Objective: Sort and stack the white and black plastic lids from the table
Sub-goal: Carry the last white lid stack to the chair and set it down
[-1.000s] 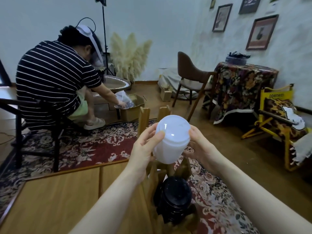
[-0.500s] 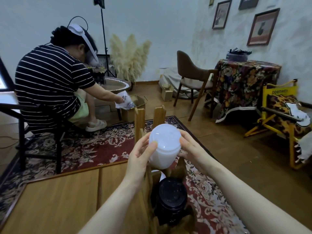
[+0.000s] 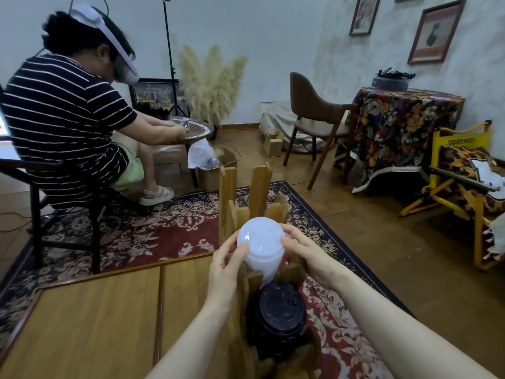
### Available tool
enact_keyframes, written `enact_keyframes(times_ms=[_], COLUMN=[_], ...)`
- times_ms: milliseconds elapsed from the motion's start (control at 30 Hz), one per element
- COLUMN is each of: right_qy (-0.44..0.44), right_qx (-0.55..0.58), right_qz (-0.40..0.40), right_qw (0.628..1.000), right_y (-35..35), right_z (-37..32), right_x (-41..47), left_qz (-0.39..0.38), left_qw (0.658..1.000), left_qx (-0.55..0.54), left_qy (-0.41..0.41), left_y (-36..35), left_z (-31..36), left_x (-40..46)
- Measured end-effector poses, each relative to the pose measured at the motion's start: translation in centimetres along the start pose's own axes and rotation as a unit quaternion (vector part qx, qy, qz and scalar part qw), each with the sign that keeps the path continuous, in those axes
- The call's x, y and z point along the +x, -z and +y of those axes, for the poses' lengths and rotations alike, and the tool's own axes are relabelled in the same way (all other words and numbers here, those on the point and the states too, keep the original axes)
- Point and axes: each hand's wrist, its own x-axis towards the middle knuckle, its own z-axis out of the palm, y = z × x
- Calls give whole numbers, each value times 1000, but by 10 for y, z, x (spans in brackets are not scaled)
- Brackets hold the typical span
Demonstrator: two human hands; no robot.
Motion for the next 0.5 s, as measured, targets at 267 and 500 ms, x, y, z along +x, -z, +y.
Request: enact_keyframes(times_ms=[267, 500], right_qy=[-26, -35], right_qx=[36, -52], right_qz=[28, 61], right_qw=[999, 996], right_y=[-2, 0], right_z=[17, 10], right_x=[5, 5], left_qz=[7, 42], left_qw=[1000, 991], left_qx=[16, 76], left_qy=[11, 98], left_y=[3, 7], left_z=[-17, -15], left_x=[5, 21])
